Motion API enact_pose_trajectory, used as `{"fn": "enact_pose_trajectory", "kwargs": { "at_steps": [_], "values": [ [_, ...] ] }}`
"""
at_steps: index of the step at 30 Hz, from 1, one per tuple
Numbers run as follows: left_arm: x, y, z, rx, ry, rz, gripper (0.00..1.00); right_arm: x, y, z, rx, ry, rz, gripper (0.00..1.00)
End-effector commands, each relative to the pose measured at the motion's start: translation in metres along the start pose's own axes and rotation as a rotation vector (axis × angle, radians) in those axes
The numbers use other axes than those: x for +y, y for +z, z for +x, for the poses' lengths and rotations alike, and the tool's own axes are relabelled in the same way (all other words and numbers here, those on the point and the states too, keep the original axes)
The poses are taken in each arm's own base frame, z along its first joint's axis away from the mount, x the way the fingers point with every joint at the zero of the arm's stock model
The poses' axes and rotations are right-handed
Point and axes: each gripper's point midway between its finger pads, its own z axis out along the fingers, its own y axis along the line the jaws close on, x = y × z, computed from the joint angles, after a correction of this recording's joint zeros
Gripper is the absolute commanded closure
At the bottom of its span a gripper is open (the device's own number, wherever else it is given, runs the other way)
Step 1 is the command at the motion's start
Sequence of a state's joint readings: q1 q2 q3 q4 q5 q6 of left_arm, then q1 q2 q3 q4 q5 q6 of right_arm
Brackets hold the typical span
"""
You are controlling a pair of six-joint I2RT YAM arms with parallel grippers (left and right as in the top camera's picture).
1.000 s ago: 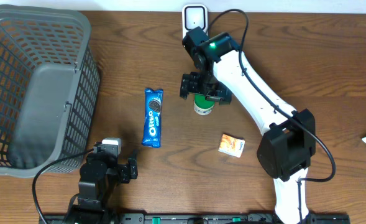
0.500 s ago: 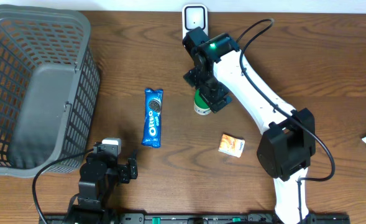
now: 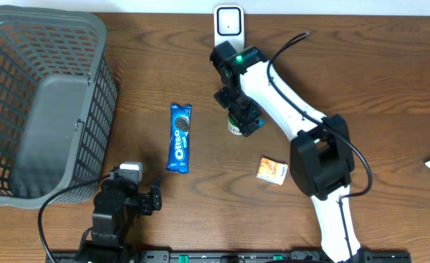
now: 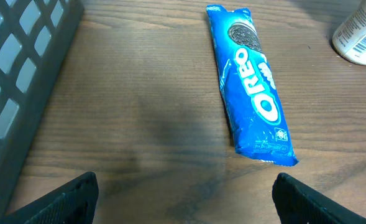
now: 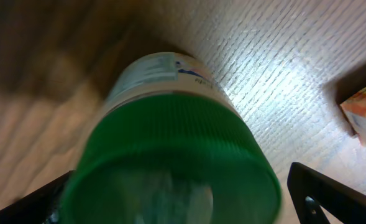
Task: Scan the item barcode
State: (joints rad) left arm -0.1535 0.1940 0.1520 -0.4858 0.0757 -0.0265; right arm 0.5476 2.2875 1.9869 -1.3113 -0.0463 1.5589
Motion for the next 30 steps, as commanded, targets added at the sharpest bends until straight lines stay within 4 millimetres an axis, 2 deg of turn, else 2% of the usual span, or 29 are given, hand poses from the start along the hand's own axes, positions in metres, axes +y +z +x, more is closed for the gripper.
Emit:
{"fn": "enact_pose_trajectory", "kwargs": {
  "at_steps": [1, 5, 11, 14, 17, 18, 19, 21, 27, 29, 30],
  "values": [
    [0.001, 0.002, 0.005, 0.008, -0.004, -0.005, 0.1, -0.003, 0.021, 0.0, 0.04, 0.031, 0.049, 0.01],
    [0.001, 0.002, 0.005, 0.007, -0.004, -0.005, 0.1, -0.002, 0.03, -0.001, 0.043, 0.035, 0.059, 0.01],
    [0.001, 0.002, 0.005, 0.008, -0.004, -0.005, 0.1, -0.003, 0.031, -0.013, -0.023, 0.022, 0.063, 0.18],
    [0.001, 0.002, 0.005, 0.007, -0.004, -0.005, 0.1, -0.004, 0.031, -0.016, -0.039, 0.014, 0.068, 0.23],
    [0.001, 0.002, 0.005, 0.007, -0.004, -0.005, 0.11, -0.004, 0.031, -0.016, -0.043, 0.014, 0.068, 0.21],
    [0.001, 0.002, 0.005, 0.007, -0.004, -0.005, 0.1, -0.004, 0.031, -0.016, -0.043, 0.014, 0.069, 0.17],
    [0.001, 0.002, 0.005, 0.007, -0.004, -0.005, 0.1, -0.005, 0.032, -0.016, -0.043, 0.014, 0.071, 0.08],
    [0.001, 0.002, 0.005, 0.007, -0.004, -0.005, 0.1, -0.006, 0.034, -0.016, -0.043, 0.014, 0.073, 0.01],
    [0.001, 0.002, 0.005, 0.007, -0.004, -0.005, 0.1, -0.015, 0.049, -0.015, -0.029, 0.016, 0.103, 0.01],
    [0.001, 0.002, 0.005, 0.007, -0.004, -0.005, 0.1, -0.018, 0.052, -0.015, -0.029, 0.016, 0.113, 0.07],
    [0.001, 0.002, 0.005, 0.007, -0.004, -0.005, 0.1, -0.02, 0.053, -0.015, -0.029, 0.013, 0.119, 0.13]
  ]
}}
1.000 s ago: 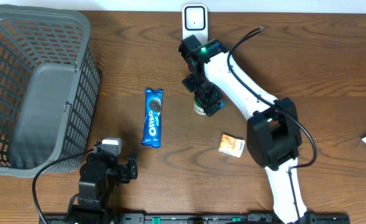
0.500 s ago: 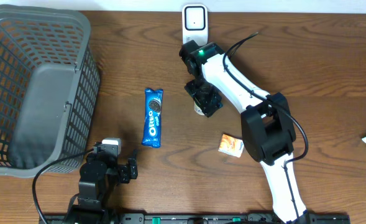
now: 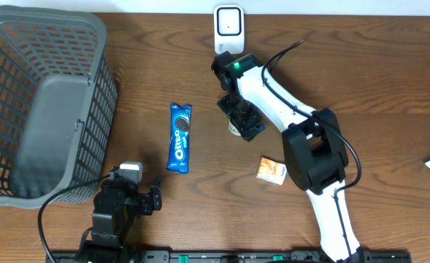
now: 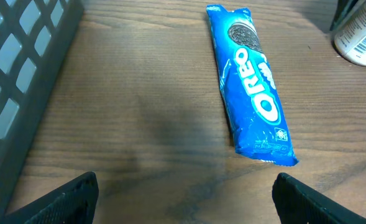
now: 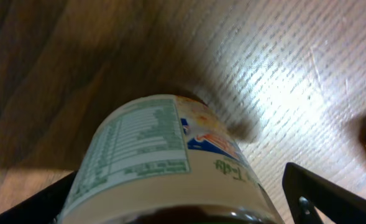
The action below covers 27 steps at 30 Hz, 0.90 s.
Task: Scan the item barcode
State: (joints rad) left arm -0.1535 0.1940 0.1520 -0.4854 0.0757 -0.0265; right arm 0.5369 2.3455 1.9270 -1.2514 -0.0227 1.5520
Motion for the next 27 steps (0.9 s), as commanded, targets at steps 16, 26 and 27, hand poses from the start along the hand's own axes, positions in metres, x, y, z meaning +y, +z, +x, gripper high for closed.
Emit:
{"fn": "enact_pose_trajectory", "kwargs": {
  "at_steps": [16, 26, 27],
  "values": [
    [0.001, 0.002, 0.005, 0.008, -0.004, -0.005, 0.1, -0.01, 0.012, 0.005, 0.086, -0.469, 0.028, 0.41],
    [0.001, 0.002, 0.005, 0.008, -0.004, -0.005, 0.1, -0.026, -0.031, 0.005, 0.254, -0.751, -0.015, 0.41],
    [0.001, 0.002, 0.005, 0.008, -0.004, -0.005, 0.1, -0.029, -0.038, 0.007, 0.279, -0.768, -0.027, 0.4]
  ]
}}
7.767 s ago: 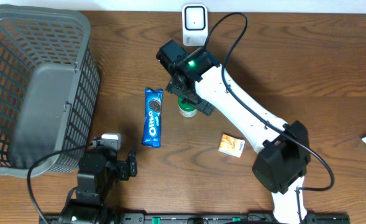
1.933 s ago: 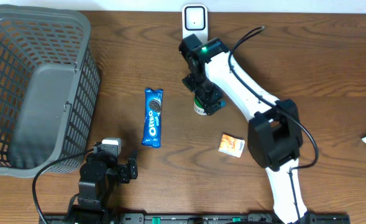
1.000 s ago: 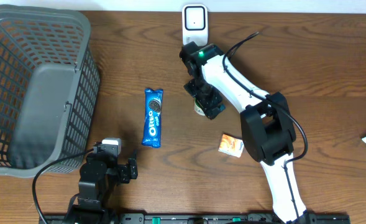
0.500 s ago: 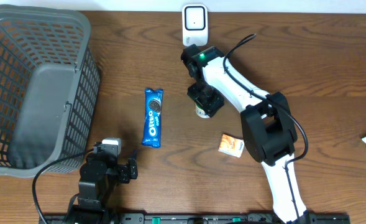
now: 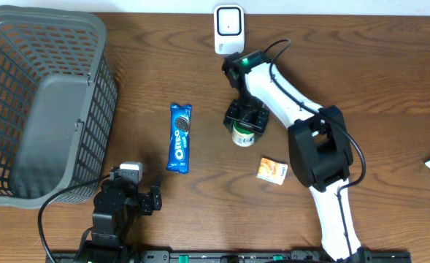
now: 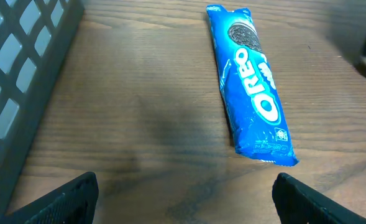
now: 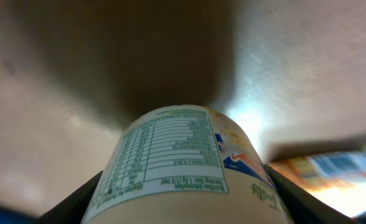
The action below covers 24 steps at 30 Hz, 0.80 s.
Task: Scan the item barcode
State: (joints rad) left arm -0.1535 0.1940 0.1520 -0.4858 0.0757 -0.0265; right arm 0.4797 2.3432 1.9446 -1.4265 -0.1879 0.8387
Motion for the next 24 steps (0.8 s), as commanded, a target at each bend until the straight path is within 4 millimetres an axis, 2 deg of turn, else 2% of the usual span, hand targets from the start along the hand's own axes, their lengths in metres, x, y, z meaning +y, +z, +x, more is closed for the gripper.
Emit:
{"fn": "enact_pose_trajectory", "kwargs": {
  "at_steps": [1, 6, 10, 12, 16, 24],
  "values": [
    [0.001, 0.002, 0.005, 0.007, -0.004, -0.005, 0.1, 0.006, -0.033, 0.006, 0.041, -0.163, -0.116, 0.41],
    [0.001, 0.002, 0.005, 0.007, -0.004, -0.005, 0.1, 0.008, -0.064, 0.036, 0.137, -0.292, -0.237, 0.38],
    [0.001, 0.002, 0.005, 0.007, -0.004, -0.005, 0.1, -0.005, -0.075, 0.059, 0.23, -0.275, -0.233, 0.39],
    [0.001, 0.002, 0.005, 0.007, -0.004, -0.005, 0.1, 0.001, -0.078, 0.069, 0.268, -0.301, -0.278, 0.43],
    [0.001, 0.002, 0.005, 0.007, -0.004, -0.005, 0.1, 0.017, -0.085, 0.089, 0.325, -0.325, -0.352, 0.43],
    [0.001, 0.002, 0.005, 0.007, -0.004, -0.005, 0.1, 0.02, -0.082, 0.095, 0.317, -0.374, -0.338, 0.38]
  ]
}}
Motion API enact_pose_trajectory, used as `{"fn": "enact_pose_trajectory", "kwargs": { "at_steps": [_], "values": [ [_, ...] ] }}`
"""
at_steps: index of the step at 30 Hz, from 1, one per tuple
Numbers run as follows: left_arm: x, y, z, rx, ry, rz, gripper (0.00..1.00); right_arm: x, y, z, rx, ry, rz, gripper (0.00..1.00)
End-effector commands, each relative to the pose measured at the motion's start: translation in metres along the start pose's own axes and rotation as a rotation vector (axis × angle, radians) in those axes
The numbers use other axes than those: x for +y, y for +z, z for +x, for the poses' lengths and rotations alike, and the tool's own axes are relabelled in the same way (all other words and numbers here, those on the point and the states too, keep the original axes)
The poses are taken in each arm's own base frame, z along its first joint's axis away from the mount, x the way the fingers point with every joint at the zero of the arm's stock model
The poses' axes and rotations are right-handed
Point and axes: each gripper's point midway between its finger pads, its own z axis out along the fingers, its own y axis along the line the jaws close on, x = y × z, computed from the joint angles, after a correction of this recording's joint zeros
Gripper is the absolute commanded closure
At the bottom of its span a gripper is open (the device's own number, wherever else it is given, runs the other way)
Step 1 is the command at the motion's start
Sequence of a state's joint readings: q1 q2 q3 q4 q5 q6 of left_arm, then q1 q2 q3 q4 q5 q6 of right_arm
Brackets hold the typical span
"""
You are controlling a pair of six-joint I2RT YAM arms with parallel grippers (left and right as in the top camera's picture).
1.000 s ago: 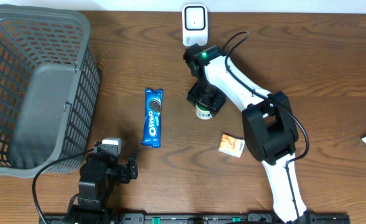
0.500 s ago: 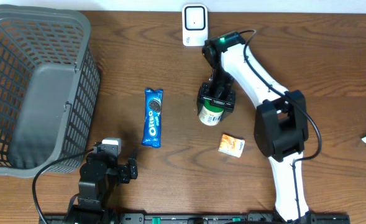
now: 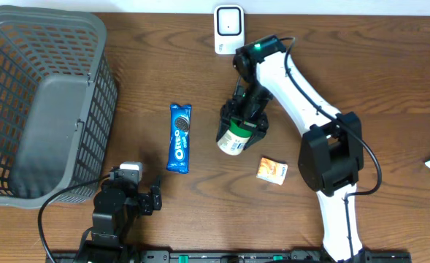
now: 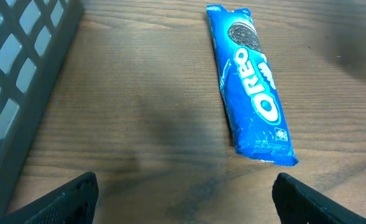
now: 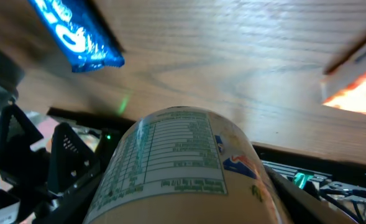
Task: Scan the item barcode
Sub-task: 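Raise the jar up to the scanner with the right gripper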
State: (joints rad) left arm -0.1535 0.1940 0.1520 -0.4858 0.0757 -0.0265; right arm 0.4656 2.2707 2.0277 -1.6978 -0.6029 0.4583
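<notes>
A white bottle (image 3: 233, 138) with a green cap is held tilted above the table, my right gripper (image 3: 245, 117) shut on it. In the right wrist view the bottle's label (image 5: 181, 158) fills the lower frame, its base toward the front edge. The white barcode scanner (image 3: 228, 29) stands at the table's back edge, behind the gripper. My left gripper (image 4: 184, 199) rests open near the front edge, nothing between its fingers, short of the blue Oreo pack (image 4: 250, 84).
A grey mesh basket (image 3: 36, 102) fills the left side. The Oreo pack (image 3: 179, 136) lies left of the bottle. A small orange box (image 3: 272, 170) lies to the bottle's right. White paper shows at the right edge.
My right gripper has lifted the bottle higher and tipped it, its base now pointing toward the front left. The bottle has left the left wrist view. My left arm has not moved.
My right gripper stood open over the upright bottle's green cap. Then it was lower around the bottle's body. After that it was shut on the bottle and had lifted it off the table. Now the bottle hangs tilted above the table.
</notes>
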Motion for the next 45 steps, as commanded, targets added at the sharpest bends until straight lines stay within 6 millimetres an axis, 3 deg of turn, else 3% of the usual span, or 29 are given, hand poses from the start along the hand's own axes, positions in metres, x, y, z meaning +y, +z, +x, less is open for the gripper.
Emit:
{"fn": "enact_pose_trajectory", "kwargs": {
  "at_steps": [1, 8, 14, 21, 24, 29, 34, 45],
  "values": [
    [0.001, 0.002, 0.005, 0.007, -0.004, -0.005, 0.1, 0.012, -0.012, 0.01, -0.021, -0.068, -0.045, 0.39],
    [0.001, 0.002, 0.005, 0.007, -0.004, -0.005, 0.1, -0.009, -0.012, -0.003, -0.098, -0.077, 0.098, 0.39],
    [0.001, 0.002, 0.005, 0.007, -0.004, -0.005, 0.1, 0.004, -0.015, -0.008, -0.145, -0.12, 0.075, 0.45],
    [0.001, 0.002, 0.005, 0.007, -0.004, -0.005, 0.1, 0.026, -0.063, -0.019, -0.357, -0.23, 0.09, 0.44],
    [0.001, 0.002, 0.005, 0.007, -0.004, -0.005, 0.1, 0.029, -0.092, -0.038, -0.526, -0.261, 0.151, 0.43],
    [0.001, 0.002, 0.005, 0.007, -0.004, -0.005, 0.1, 0.03, -0.149, -0.095, -0.9, -0.26, 0.298, 0.41],
    [0.001, 0.002, 0.005, 0.007, -0.004, -0.005, 0.1, 0.04, -0.186, -0.134, -1.162, -0.234, 0.34, 0.41],
    [0.001, 0.002, 0.005, 0.007, -0.004, -0.005, 0.1, 0.069, -0.215, -0.207, -1.567, -0.359, 0.343, 0.43]
  ]
}}
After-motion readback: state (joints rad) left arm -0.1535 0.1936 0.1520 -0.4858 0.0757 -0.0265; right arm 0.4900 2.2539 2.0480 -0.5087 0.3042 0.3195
